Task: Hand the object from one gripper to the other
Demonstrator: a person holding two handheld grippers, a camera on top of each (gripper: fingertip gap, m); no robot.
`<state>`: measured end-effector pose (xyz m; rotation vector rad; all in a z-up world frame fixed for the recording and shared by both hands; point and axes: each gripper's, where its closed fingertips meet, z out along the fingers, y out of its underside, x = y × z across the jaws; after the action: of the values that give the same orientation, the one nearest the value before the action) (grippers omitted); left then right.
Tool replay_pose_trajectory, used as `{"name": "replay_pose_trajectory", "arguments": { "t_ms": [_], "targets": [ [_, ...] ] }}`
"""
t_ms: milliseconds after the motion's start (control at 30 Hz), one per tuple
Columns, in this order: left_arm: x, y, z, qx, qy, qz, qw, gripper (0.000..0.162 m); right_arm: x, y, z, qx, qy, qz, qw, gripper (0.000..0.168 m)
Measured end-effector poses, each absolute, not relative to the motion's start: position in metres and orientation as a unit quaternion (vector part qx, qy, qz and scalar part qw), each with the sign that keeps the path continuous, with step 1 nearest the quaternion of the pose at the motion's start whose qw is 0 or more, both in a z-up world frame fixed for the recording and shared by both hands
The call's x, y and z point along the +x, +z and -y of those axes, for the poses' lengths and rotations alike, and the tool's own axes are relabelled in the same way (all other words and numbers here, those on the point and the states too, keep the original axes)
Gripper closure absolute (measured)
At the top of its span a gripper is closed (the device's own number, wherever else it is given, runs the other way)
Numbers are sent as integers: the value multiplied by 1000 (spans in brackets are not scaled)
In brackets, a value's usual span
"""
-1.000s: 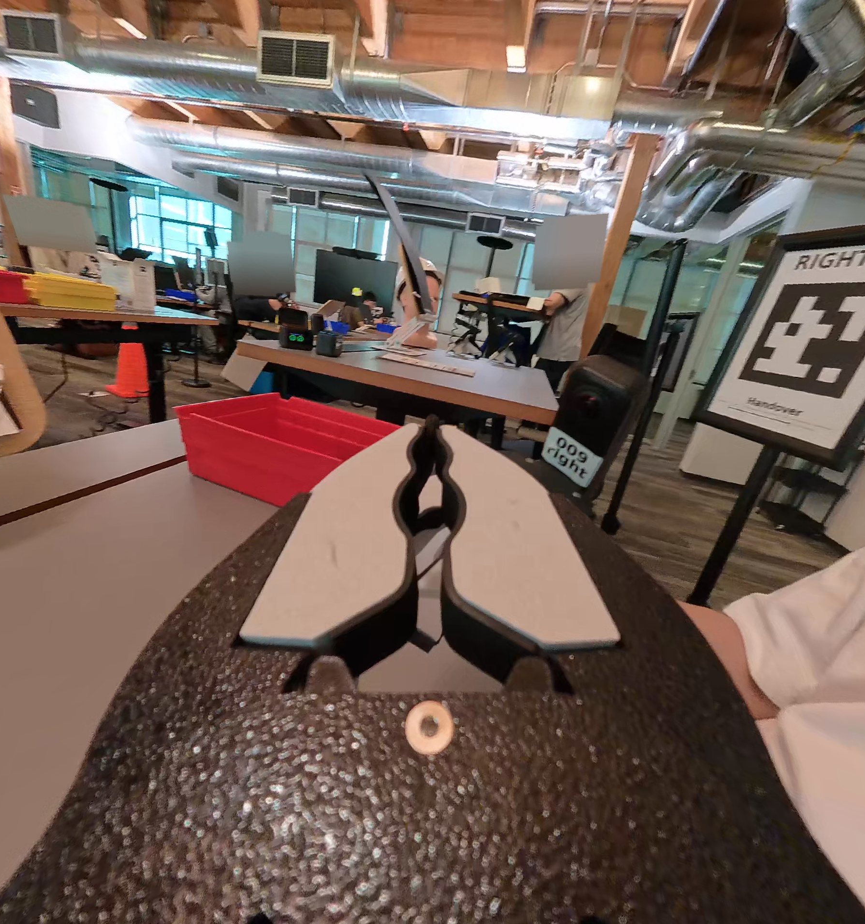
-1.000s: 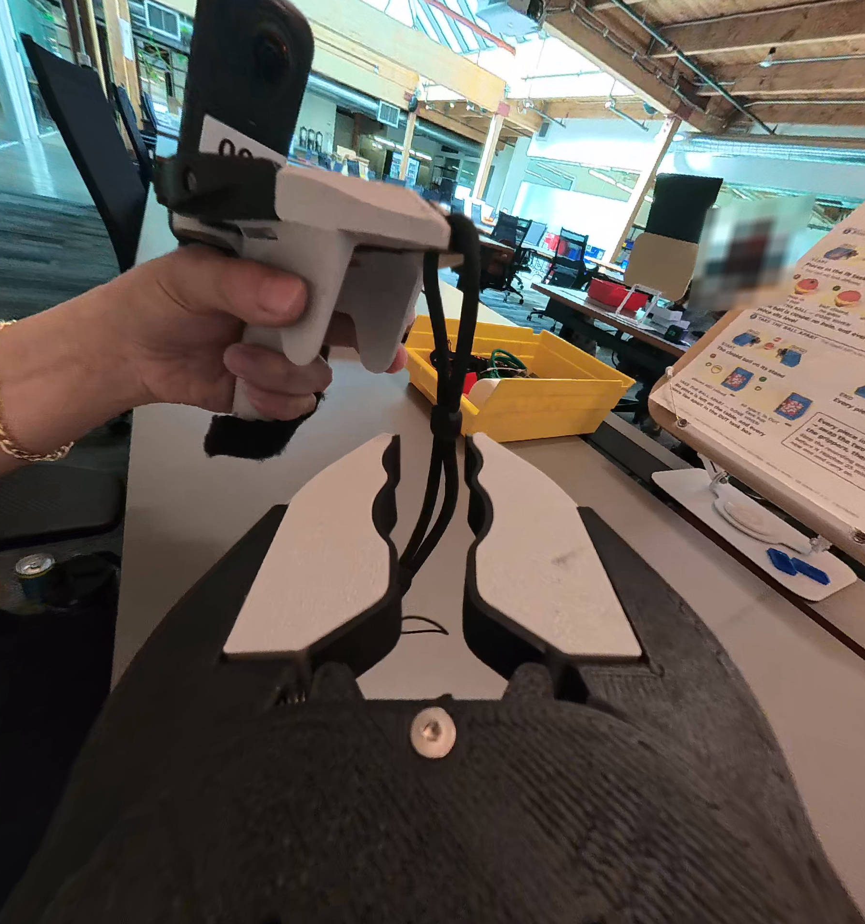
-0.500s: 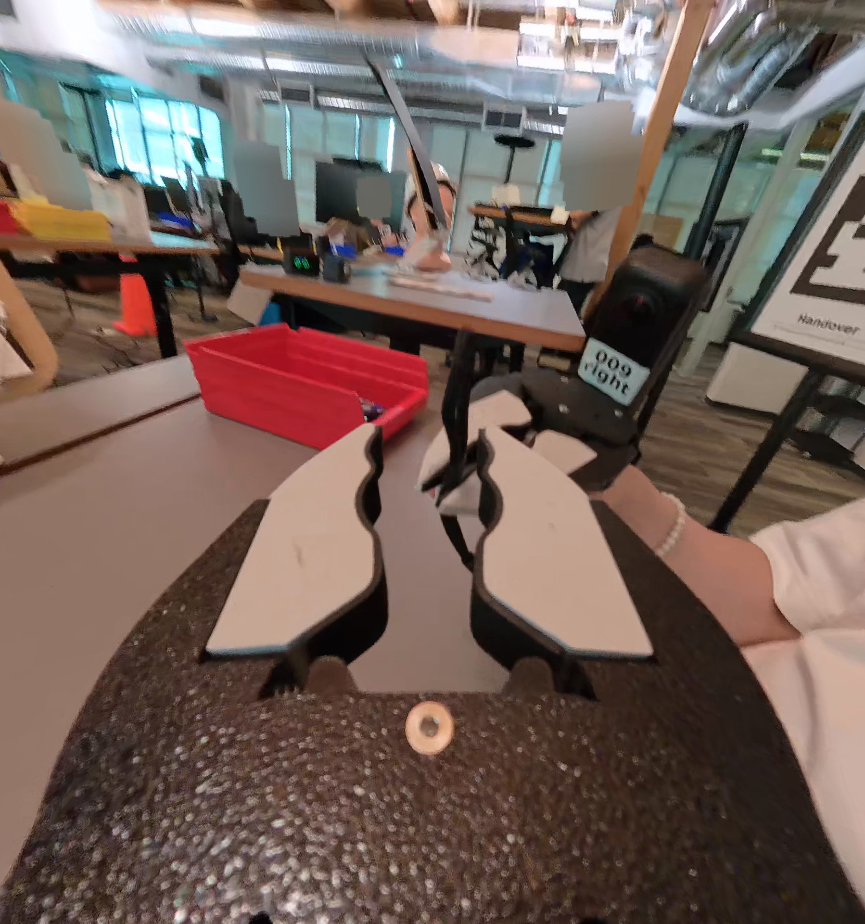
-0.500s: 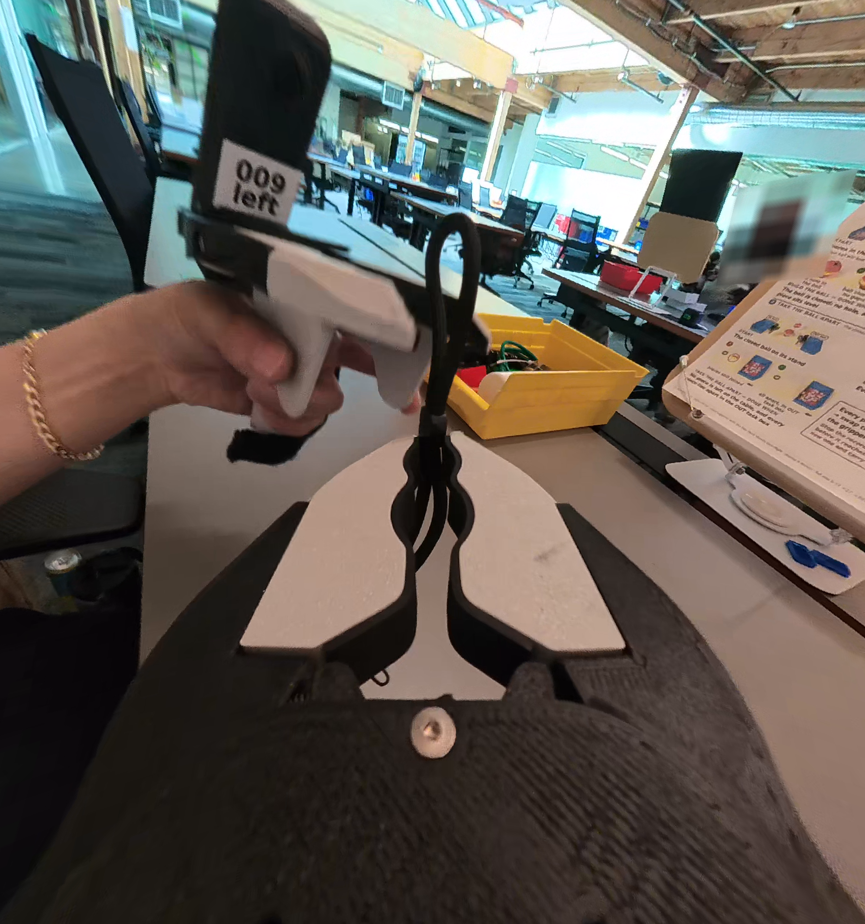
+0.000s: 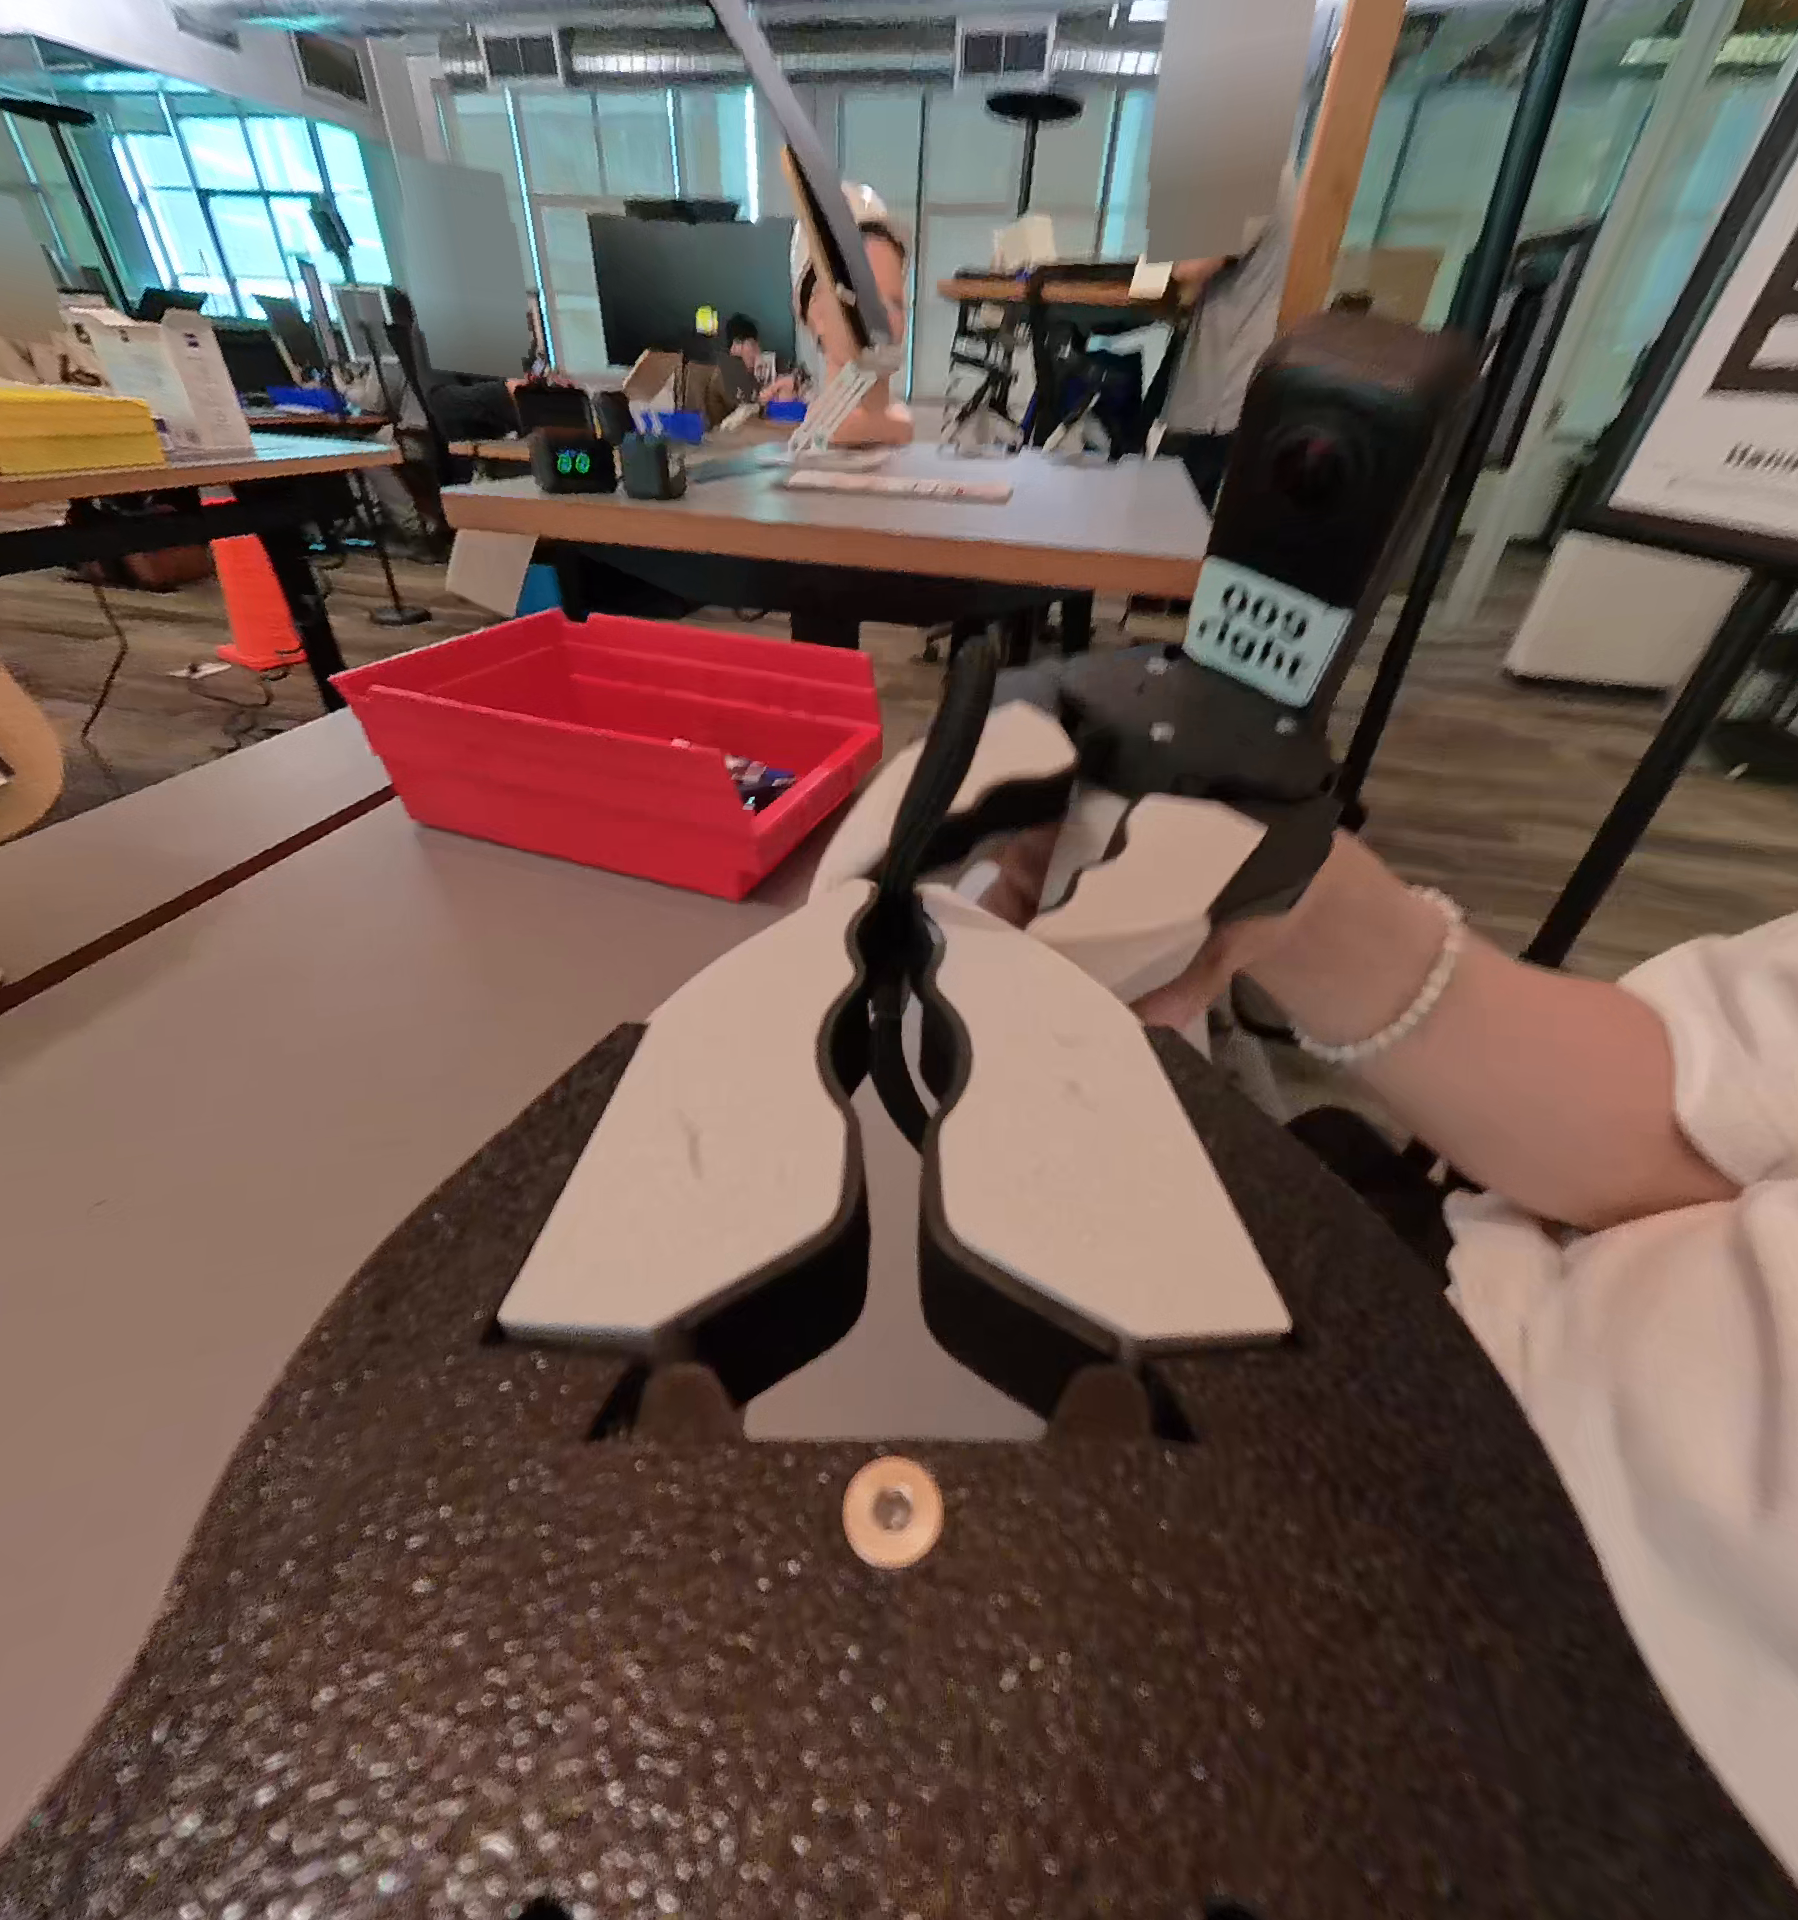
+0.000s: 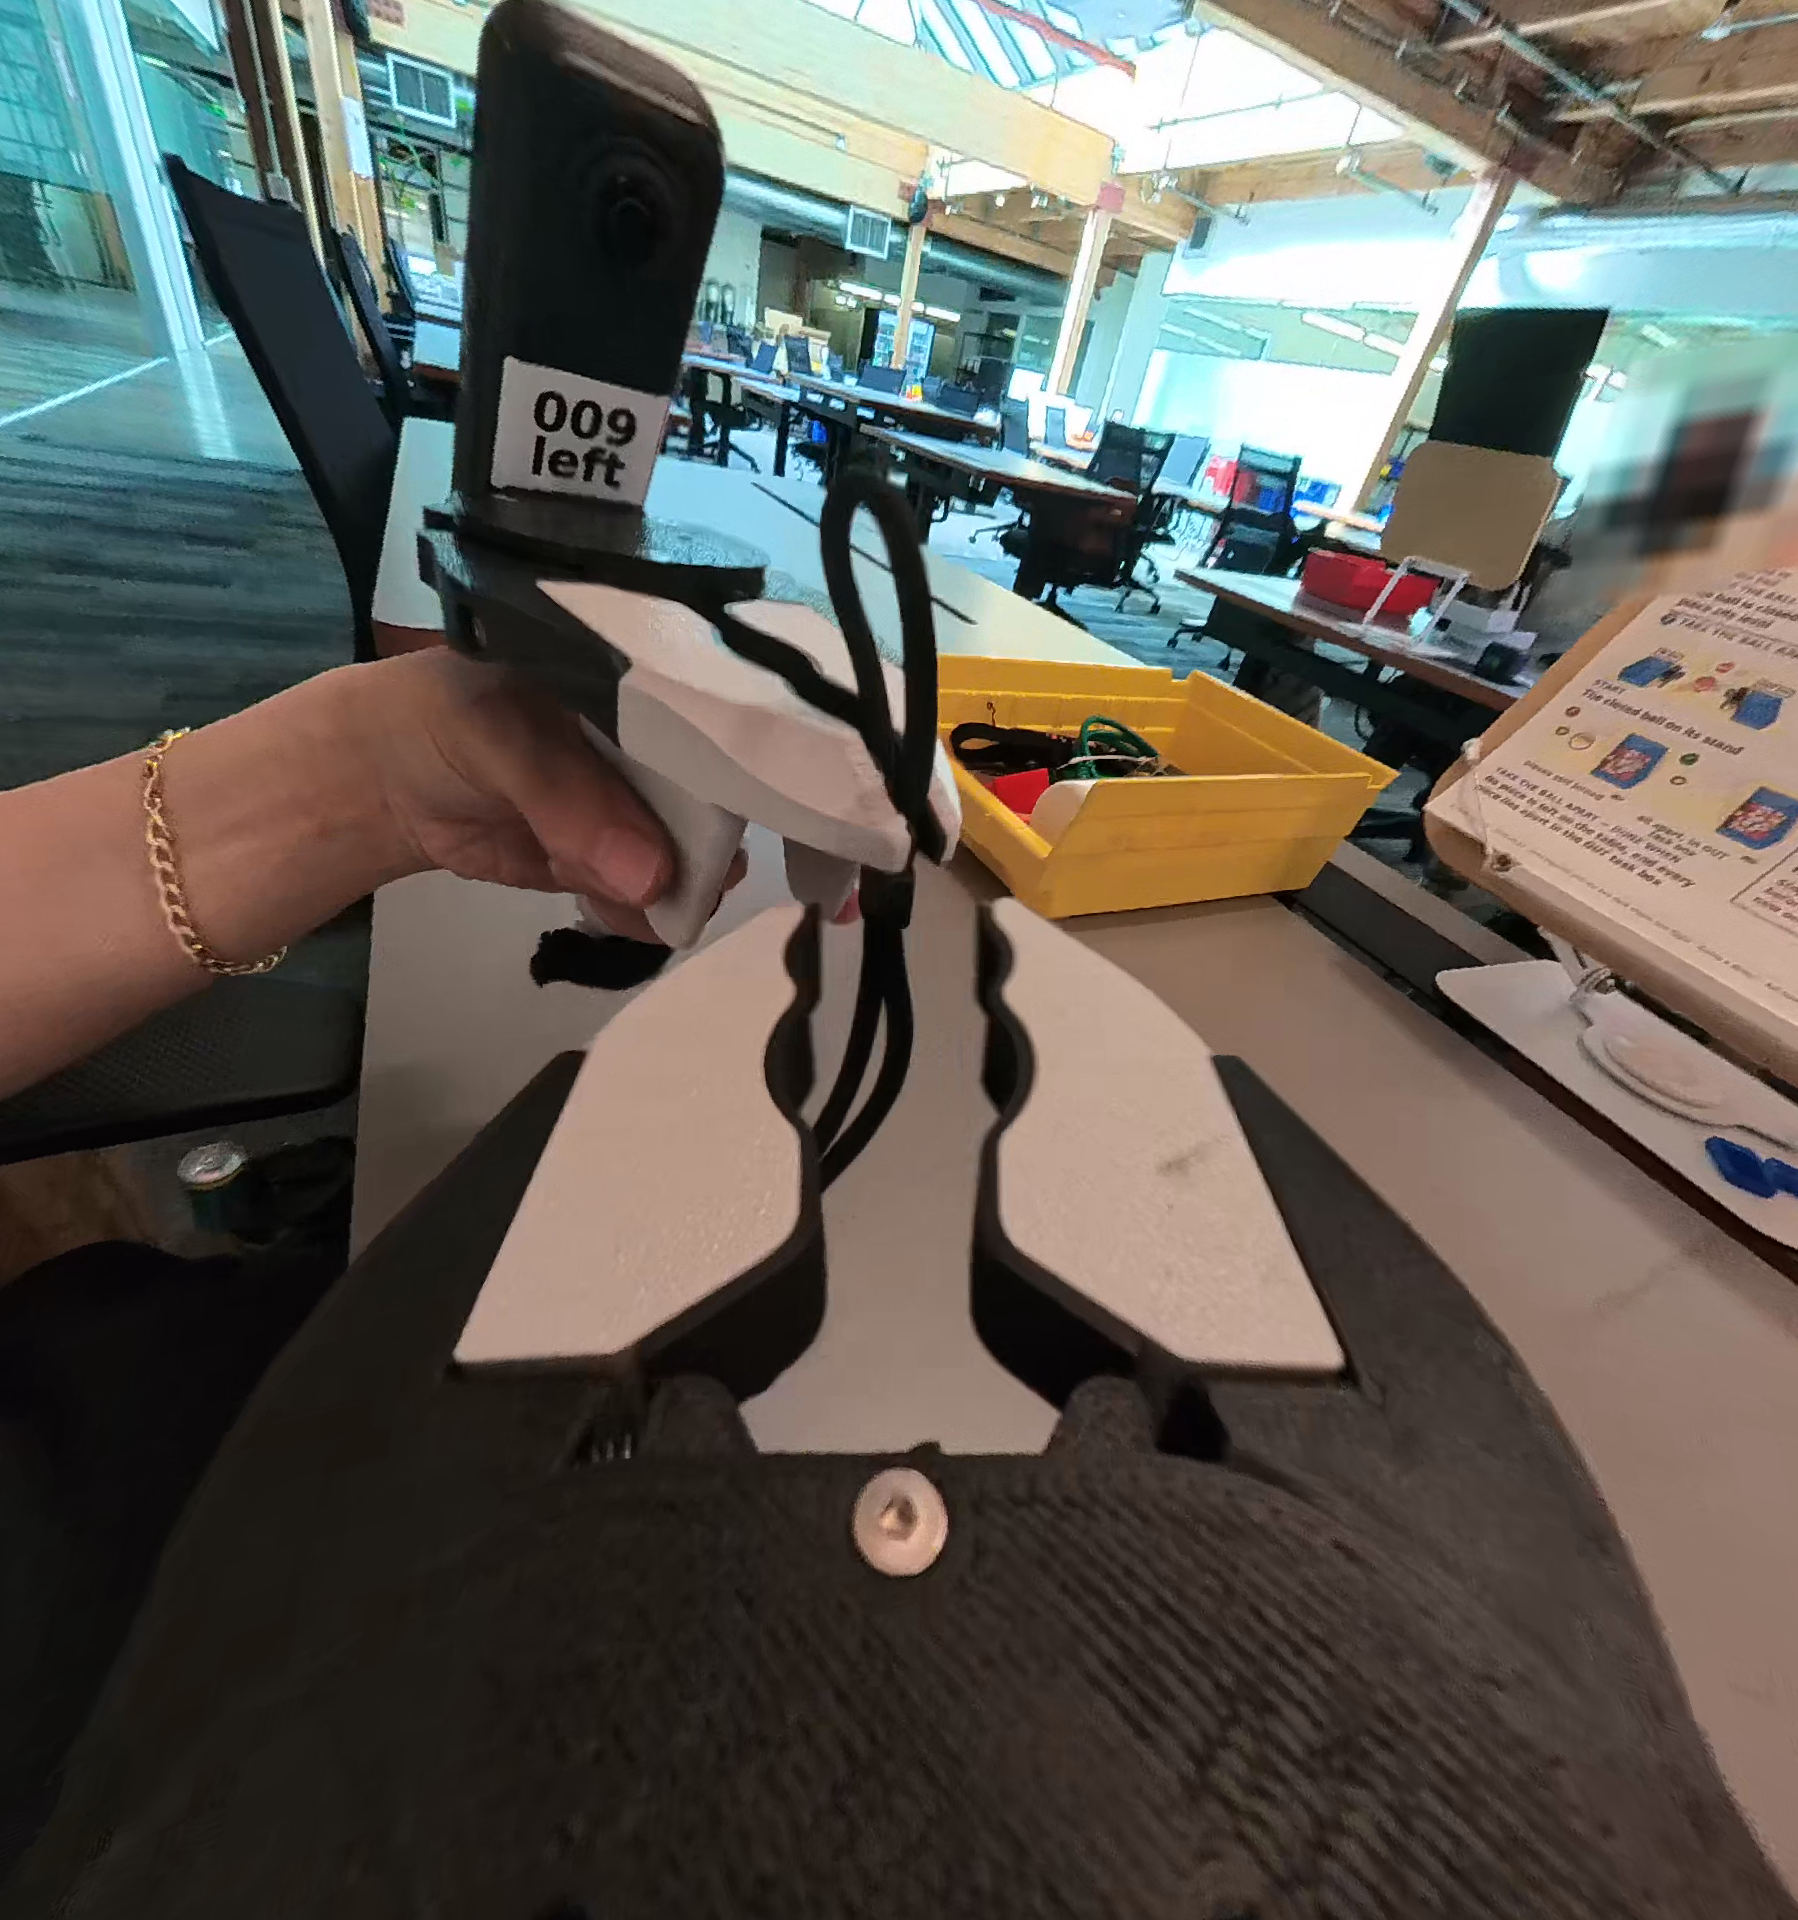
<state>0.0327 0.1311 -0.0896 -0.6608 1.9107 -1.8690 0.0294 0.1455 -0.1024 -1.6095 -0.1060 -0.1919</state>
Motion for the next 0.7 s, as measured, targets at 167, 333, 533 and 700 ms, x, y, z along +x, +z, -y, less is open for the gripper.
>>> {"name": "replay_pose_trajectory", "arguments": {
  "t_ms": [167,333,533,700],
  "targets": [
    [31,-97,-129,-219,-640,-707,206,159,29,-94,-136,-714,-105,62,690,133],
    [30,-103,-132,-217,-619,-724,213,159,18,-78,-128,-690,-91,93,712,132],
    [24,-123,-117,-193,-585,-766,183,159,8,-71,-137,-675,-90,104,725,148],
    [23,-118,-107,-189,-611,-750,169,157,18,-64,-138,-668,-125,86,728,165]
  ]
}}
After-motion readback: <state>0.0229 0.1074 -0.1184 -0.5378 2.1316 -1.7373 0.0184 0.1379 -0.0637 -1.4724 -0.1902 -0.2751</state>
